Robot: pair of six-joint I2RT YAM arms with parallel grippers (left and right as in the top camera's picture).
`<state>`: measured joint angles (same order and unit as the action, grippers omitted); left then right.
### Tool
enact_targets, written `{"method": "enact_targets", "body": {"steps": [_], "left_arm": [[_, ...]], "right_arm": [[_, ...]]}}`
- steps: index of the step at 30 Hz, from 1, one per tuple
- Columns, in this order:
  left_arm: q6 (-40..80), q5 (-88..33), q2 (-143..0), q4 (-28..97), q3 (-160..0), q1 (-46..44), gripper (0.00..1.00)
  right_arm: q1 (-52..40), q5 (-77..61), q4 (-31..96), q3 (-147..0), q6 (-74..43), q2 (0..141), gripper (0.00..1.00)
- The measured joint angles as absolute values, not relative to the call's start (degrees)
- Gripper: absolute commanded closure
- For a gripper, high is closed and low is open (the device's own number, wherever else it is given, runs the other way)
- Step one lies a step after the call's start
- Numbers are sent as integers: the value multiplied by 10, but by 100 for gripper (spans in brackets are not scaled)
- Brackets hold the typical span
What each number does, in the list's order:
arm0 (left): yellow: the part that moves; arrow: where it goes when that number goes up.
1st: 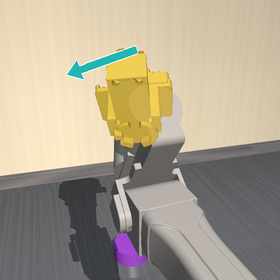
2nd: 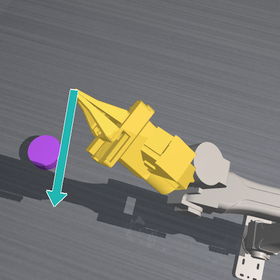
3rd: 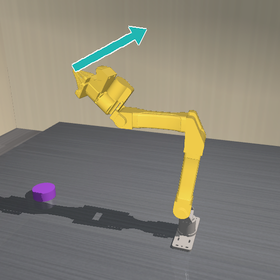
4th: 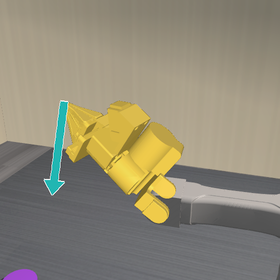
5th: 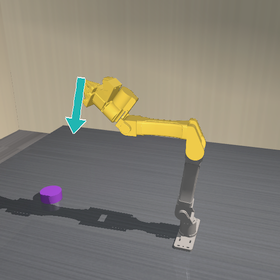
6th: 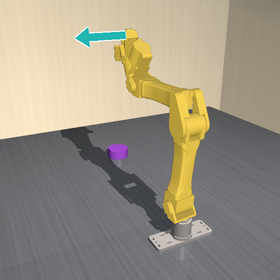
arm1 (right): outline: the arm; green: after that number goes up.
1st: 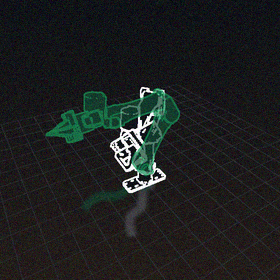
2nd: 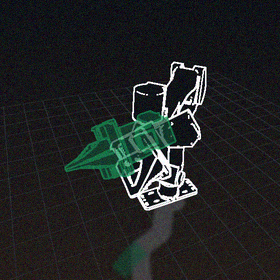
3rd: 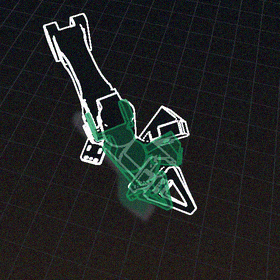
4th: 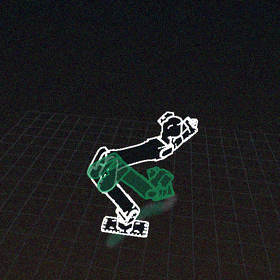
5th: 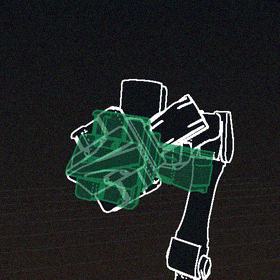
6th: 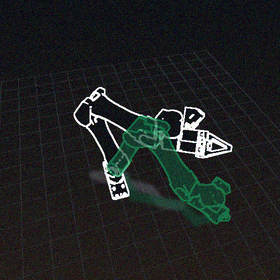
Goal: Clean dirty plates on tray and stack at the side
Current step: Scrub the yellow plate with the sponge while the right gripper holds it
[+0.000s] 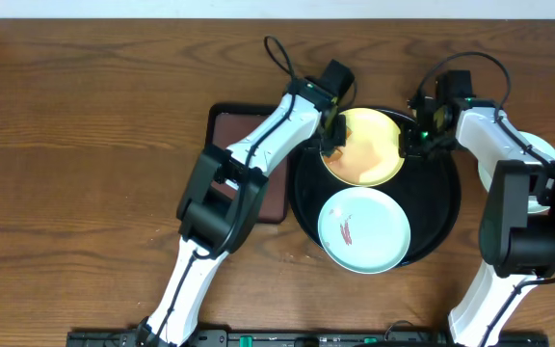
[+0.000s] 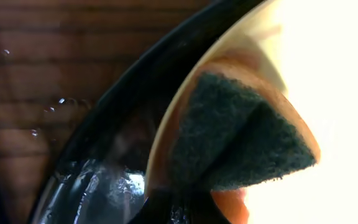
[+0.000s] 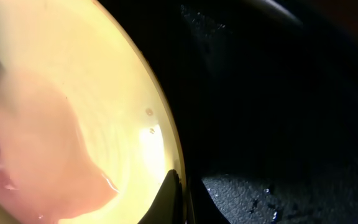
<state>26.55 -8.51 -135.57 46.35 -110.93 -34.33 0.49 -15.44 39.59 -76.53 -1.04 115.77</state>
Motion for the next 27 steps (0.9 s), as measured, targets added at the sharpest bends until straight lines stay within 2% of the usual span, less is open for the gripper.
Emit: {"method": "enact_targets", "body": {"steps": [8,16,27], "left_arm": [[221,-2,-1355,461,-1112,-372,93],[209,34,-1360,401,-1111,-378,93],[277,-135,-1366,345,-1111,-379,92]], "right_arm": [[5,-156,396,-765,-10,1158,99],[5,-155,396,-765,-10,1158,99],[5,-148,396,-765,-10,1158,99]]}}
